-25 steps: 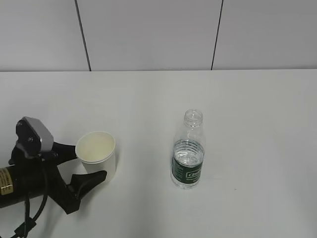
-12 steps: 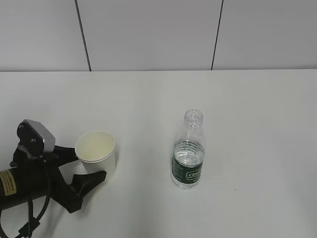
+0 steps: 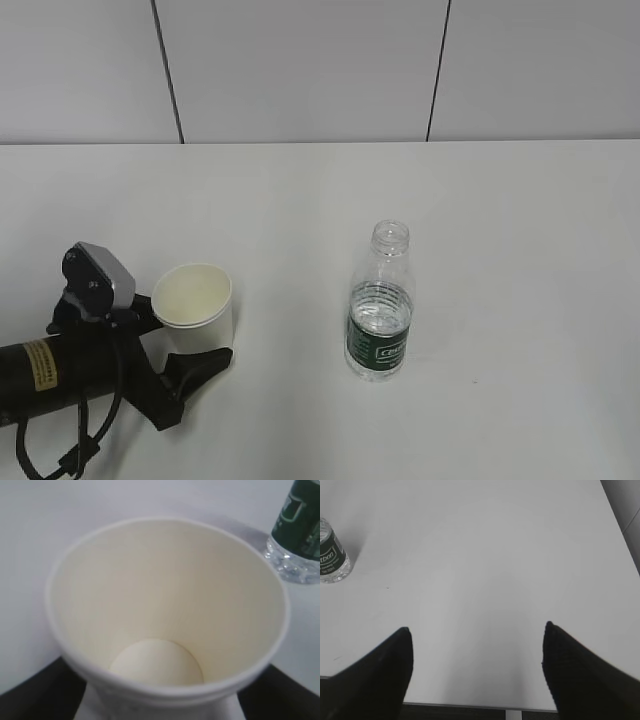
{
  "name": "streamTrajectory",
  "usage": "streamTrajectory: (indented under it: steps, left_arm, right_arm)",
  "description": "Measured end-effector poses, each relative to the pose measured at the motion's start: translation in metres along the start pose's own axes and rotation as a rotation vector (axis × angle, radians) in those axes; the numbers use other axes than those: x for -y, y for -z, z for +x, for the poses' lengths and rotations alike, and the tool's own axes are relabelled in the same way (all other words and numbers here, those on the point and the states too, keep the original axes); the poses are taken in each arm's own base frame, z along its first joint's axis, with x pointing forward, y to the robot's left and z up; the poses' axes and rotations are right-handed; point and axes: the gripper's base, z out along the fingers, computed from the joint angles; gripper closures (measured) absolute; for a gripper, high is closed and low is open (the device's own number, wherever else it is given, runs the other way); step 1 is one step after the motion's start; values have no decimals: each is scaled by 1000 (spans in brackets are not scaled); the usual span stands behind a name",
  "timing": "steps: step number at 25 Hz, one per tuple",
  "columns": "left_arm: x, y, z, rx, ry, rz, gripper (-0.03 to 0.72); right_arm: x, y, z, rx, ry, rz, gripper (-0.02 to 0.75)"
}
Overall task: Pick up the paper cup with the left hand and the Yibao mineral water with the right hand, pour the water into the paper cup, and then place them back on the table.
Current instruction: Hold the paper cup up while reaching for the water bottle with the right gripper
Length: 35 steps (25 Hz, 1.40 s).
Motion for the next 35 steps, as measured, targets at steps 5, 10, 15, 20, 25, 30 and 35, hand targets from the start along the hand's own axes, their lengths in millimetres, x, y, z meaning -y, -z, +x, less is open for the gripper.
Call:
streamTrajectory:
  steps: [5,10,15,20,25,30,35]
  left_arm:
    - [1,0,1,-4,-4,15,97]
    - [1,-1,1,-3,-2,9,97]
    - [-2,0,1,-1,13,-24,122]
    - [-4,0,1,0,19,-37,200]
    - [-4,0,1,0,18,-36,209]
    - [-1,-1,1,-2,7,-11,211]
    - [3,2,-9,26,-41,36,211]
  right_arm:
    - [0,0,0,0,0,0,146]
    - [0,0,0,0,0,0,146]
    - [0,0,0,0,0,0,146]
    - [0,0,0,0,0,0,146]
    - [0,0,0,0,0,0,146]
    - [0,0,0,0,0,0,146]
    - [0,0,0,0,0,0,146]
